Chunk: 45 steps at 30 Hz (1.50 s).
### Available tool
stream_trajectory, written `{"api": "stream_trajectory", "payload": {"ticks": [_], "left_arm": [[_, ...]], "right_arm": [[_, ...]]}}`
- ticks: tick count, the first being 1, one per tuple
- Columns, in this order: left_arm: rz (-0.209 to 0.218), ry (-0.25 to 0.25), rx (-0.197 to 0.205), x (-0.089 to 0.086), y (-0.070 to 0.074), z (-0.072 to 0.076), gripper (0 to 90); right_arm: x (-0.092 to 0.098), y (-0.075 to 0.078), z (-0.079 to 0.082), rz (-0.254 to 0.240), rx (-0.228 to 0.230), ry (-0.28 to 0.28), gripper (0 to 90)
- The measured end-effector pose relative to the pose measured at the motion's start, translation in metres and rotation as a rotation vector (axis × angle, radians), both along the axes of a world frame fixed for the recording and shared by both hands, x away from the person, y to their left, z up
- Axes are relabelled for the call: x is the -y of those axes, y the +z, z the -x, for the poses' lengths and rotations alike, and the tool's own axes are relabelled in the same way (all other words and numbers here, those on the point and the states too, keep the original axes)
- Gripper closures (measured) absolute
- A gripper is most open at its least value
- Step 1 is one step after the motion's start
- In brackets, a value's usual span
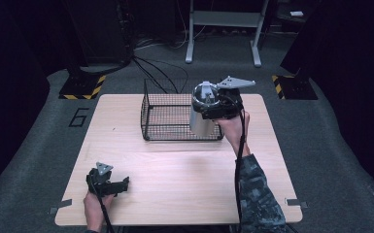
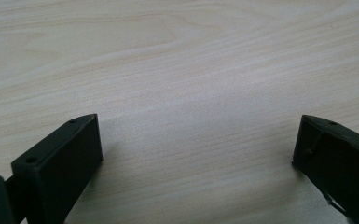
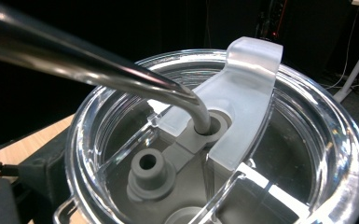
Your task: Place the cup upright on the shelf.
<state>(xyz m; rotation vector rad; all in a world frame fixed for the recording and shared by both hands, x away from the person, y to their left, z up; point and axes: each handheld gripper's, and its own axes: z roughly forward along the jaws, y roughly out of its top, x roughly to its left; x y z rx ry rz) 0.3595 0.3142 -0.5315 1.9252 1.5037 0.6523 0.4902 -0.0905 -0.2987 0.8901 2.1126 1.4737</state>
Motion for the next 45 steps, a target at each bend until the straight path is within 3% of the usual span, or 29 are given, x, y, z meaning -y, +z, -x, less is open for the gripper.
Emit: {"api": "stream_trajectory", "payload": {"ticks": [6,25,45], "left_arm": [[0.014,0.012,0.008,0.001,-0.001,0.000,0.9],[-0.004,-0.001,0.004,0.000,0.000,0.000,1.0],[0.003,0.003,0.004,0.001,0.000,0.000,1.0]], "right_arm": [[-0.005,0.006,-0.011,0.013,-0.005,-0.003,3.1],[-0.020,0.019,-0.040,0.027,-0.002,-0.024,3.2],[-0.028,0.008,-0.073,0.028,-0.030,-0.097,3.1]]}}
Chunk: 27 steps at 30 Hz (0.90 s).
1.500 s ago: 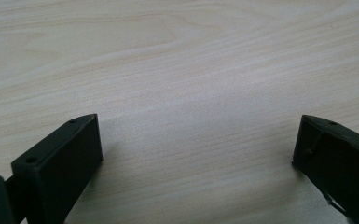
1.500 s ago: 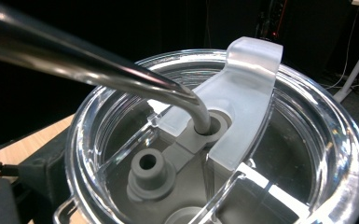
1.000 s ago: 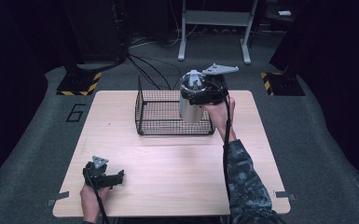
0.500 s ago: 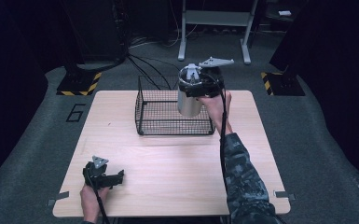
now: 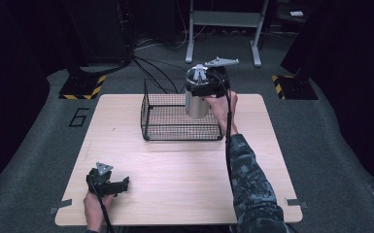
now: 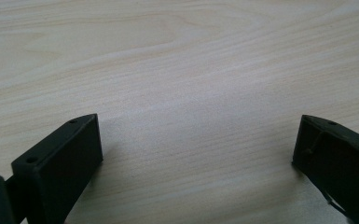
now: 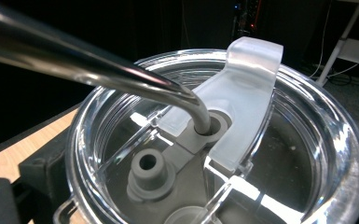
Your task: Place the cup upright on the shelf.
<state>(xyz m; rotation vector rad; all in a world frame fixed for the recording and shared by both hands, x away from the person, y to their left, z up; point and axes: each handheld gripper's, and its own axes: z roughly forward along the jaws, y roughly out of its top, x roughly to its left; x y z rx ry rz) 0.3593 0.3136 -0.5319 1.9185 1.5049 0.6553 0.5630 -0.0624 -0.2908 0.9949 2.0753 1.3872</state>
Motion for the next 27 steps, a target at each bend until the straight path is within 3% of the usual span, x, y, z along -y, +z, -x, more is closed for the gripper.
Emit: {"api": "stream_trajectory", "payload": {"ticks": [27], "left_arm": [[-0.003,-0.002,0.000,0.000,0.000,0.000,1.1]], "right_arm": [[-0.020,-0.035,-0.033,0.041,-0.038,-0.064,3.2]]}}
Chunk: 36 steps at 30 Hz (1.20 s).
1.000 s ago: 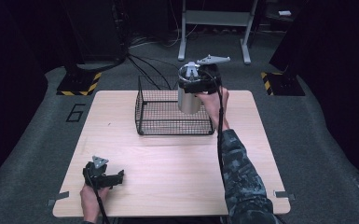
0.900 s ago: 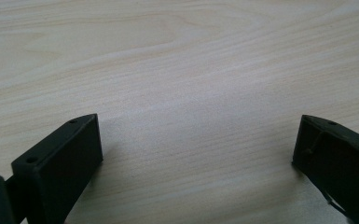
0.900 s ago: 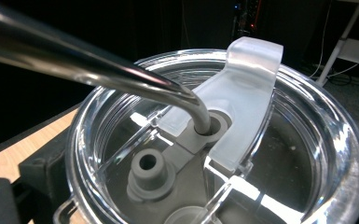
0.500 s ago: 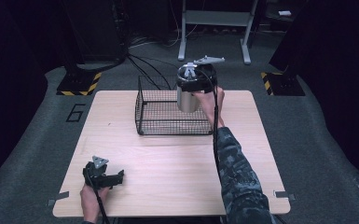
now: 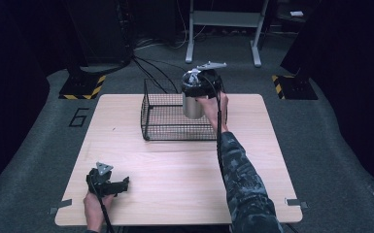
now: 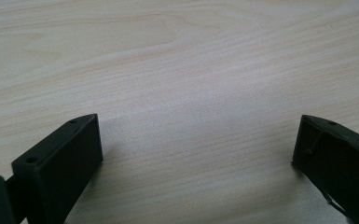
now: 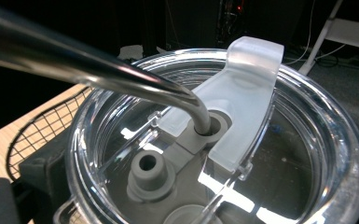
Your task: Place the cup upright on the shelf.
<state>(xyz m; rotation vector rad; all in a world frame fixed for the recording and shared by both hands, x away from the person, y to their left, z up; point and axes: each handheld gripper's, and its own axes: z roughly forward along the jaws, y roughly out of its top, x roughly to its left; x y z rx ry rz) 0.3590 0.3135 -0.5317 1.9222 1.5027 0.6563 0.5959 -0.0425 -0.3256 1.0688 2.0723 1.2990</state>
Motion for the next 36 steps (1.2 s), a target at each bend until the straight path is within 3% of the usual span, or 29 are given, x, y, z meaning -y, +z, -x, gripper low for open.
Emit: {"api": "stream_trajectory", "payload": {"ticks": [14,36], "left_arm": [[0.002,0.001,0.000,0.000,0.000,0.000,1.1],[-0.004,-0.006,-0.005,-0.001,0.000,0.000,1.1]], "right_arm": [[-0.015,-0.033,-0.016,-0.004,-0.074,-0.022,3.1],[-0.024,-0.067,-0.026,-0.019,-0.134,-0.037,3.1]]}}
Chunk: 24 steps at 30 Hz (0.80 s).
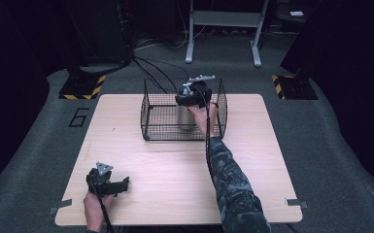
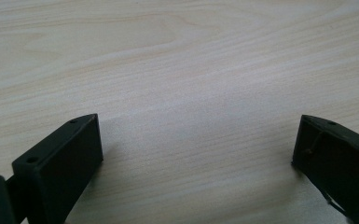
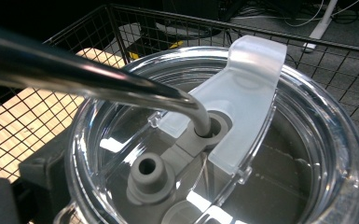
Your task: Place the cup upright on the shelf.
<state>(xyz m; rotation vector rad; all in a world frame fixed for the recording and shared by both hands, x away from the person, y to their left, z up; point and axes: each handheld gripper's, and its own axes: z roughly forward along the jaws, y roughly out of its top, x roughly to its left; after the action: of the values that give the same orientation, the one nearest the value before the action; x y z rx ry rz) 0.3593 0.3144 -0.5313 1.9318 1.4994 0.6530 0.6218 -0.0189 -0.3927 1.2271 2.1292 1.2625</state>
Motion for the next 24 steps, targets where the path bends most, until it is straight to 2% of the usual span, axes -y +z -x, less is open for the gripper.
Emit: {"api": "stream_trajectory", "payload": {"ticks": [9,16,24], "left_arm": [[-0.001,0.003,0.006,0.000,0.000,0.000,1.1],[-0.003,0.002,0.006,0.000,0.000,0.000,1.2],[0.004,0.005,0.005,0.001,0.000,0.000,1.1]], "right_arm": [[-0.005,-0.005,-0.001,0.006,-0.011,0.002,3.1],[-0.009,-0.012,-0.002,0.039,-0.014,0.003,3.0],[-0.008,-0.015,0.002,0.029,-0.018,0.005,2.9]]}}
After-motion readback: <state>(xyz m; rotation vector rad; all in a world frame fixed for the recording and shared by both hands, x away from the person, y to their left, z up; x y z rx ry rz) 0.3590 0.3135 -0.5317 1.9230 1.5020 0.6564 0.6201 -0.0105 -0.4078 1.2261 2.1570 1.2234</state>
